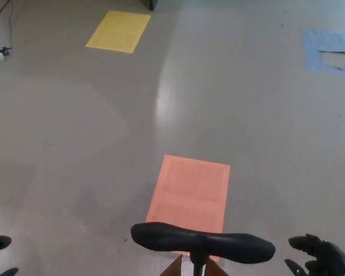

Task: An air pump is kept on top of a storage box on the floor and the robot uses its right hand to press down on the handle of the pump to compress it

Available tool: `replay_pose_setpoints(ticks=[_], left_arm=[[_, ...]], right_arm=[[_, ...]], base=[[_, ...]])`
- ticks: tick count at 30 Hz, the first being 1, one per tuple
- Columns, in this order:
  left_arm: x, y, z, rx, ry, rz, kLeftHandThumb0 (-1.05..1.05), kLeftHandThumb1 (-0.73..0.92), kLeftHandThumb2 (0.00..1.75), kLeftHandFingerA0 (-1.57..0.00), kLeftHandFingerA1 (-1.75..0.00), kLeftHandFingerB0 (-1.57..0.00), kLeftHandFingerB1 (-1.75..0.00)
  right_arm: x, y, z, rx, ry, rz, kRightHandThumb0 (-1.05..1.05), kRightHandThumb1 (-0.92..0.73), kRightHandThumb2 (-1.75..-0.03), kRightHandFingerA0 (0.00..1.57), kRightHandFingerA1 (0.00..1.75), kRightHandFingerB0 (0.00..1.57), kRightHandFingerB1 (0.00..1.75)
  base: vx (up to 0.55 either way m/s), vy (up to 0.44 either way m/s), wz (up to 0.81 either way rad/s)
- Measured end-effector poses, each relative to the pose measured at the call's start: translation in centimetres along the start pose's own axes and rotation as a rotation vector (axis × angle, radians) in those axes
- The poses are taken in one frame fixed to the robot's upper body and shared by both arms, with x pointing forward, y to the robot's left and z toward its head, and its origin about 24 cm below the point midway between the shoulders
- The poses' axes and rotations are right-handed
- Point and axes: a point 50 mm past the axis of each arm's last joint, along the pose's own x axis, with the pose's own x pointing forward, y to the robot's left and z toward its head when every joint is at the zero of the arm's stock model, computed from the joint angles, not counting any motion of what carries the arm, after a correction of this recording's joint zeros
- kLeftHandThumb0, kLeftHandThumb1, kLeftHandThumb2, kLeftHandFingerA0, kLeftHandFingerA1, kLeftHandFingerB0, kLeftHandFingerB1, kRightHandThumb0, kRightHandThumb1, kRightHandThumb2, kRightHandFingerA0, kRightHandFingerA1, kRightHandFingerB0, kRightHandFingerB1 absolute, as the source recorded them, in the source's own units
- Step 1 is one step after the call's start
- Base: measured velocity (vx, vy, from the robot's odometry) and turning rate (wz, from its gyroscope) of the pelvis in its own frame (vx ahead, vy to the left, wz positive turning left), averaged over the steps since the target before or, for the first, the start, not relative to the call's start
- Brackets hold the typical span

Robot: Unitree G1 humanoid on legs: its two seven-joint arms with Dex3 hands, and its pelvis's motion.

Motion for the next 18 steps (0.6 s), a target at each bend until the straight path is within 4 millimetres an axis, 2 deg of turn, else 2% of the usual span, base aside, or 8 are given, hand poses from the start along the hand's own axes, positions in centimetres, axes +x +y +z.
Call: replay_pose_setpoints(ticks=[2,3,4,9,11,12,13,18], left_arm=[[0.0,0.0,0.0,-0.002,-0.007,-0.002,-0.53,0.78,0.64,-0.21,-0.32,-0.17,-0.29],[0.0,0.0,0.0,-0.002,-0.012,-0.004,-0.31,0.59,1.08,-0.01,-0.48,-0.01,-0.47],[0.0,0.0,0.0,-0.002,-0.015,-0.005,-0.33,0.56,1.07,-0.01,-0.48,0.0,-0.47],[-0.1,0.1,0.3,-0.008,-0.044,-0.005,-0.66,0.64,0.83,-0.07,-0.38,-0.06,-0.36],[-0.1,0.1,0.3,-0.013,-0.051,-0.002,-0.34,0.52,1.04,-0.01,-0.48,0.0,-0.47],[-0.1,0.1,0.4,-0.014,-0.054,-0.001,-0.65,0.55,0.9,-0.09,-0.45,0.0,-0.36],[-0.1,0.1,0.4,-0.015,-0.056,-0.001,-0.65,0.55,0.9,-0.09,-0.45,0.0,-0.37],[0.0,0.2,0.7,-0.017,-0.068,0.003,-0.68,0.58,0.9,-0.06,-0.43,0.0,-0.35]], right_arm=[[0.0,-0.3,0.0,0.024,-0.012,-0.022,-0.65,-0.82,-0.65,0.23,0.33,0.18,0.28],[-0.1,-0.6,0.0,0.055,-0.024,-0.046,-0.66,-0.82,-0.64,0.22,0.34,0.17,0.28],[-0.1,-0.8,0.1,0.074,-0.032,-0.06,-0.36,-0.52,-1.09,0.0,0.48,0.0,0.48],[-0.4,-2.5,1.2,0.245,-0.149,-0.182,-0.8,-0.86,-0.67,0.24,0.29,0.16,0.27],[-0.7,-3.1,1.6,0.277,-0.194,-0.216,-0.81,-0.86,-0.67,0.25,0.31,0.19,0.28],[-0.9,-3.4,1.9,0.293,-0.224,-0.235,-0.37,-0.44,-1.05,0.0,0.5,0.0,0.49],[-1.0,-3.6,2.1,0.301,-0.242,-0.246,-0.82,-0.86,-0.66,0.19,0.3,0.17,0.28],[-2.2,-5.6,4.1,0.335,-0.395,-0.331,-0.78,-0.86,-0.66,0.22,0.29,0.17,0.28]], base=[[0.0,0.0,0.0],[0.0,0.0,0.0],[0.0,0.0,0.0],[0.0,0.0,0.0],[0.0,0.0,0.0],[0.0,0.0,0.0],[0.0,0.0,0.0],[0.0,0.0,0.0]])
